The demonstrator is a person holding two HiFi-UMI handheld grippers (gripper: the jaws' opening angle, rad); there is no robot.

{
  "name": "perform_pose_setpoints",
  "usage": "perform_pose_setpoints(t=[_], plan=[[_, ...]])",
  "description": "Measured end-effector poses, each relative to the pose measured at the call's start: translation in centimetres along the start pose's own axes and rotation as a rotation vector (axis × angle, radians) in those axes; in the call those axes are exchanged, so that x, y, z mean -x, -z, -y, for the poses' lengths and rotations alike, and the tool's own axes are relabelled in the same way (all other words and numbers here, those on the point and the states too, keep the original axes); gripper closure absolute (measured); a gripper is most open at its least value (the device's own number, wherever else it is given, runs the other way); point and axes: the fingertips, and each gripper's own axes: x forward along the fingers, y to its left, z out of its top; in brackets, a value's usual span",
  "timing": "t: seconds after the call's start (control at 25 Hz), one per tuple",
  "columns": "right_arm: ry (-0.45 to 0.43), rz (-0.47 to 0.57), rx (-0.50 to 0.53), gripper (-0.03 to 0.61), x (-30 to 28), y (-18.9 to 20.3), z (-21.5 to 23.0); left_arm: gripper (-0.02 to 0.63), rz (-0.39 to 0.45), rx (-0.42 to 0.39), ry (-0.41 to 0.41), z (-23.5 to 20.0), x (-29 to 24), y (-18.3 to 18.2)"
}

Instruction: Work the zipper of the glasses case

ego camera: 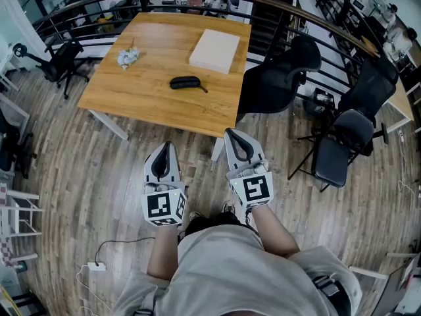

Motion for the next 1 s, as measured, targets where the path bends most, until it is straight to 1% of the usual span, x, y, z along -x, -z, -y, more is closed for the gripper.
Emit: perform_pose_setpoints(t=[0.2, 0.4, 0.56, 0.8, 1.0], plan=[[0.004, 0.004, 0.015, 0.552, -1.5, -0.3, -1.9, 0.591, -0.004, 0.018, 0.016, -1.8, 0.6, 0.7], [0.009, 0.004, -0.009, 0.552, -2.3, 0.9, -3.1, 0.591, -0.031, 0.040, 0.012, -3.9, 1.1, 2.7], [0.018, -0.002, -0.012, 0.552, -3.3, 1.7, -3.4, 0.591, -0.051, 0.042, 0.031, -5.0, 0.5, 3.9], [0.022, -0.016, 0.003, 0.552, -6.3, 2.6, -2.0, 0.591, -0.068, 0.038, 0.052, -6.3, -3.0, 4.5], [-0.006, -0.053, 0.002, 0.552, -10.5, 4.8, 0.6, 0.591, -0.085, 0.026, 0.053, -7.2, -8.3, 5.1]])
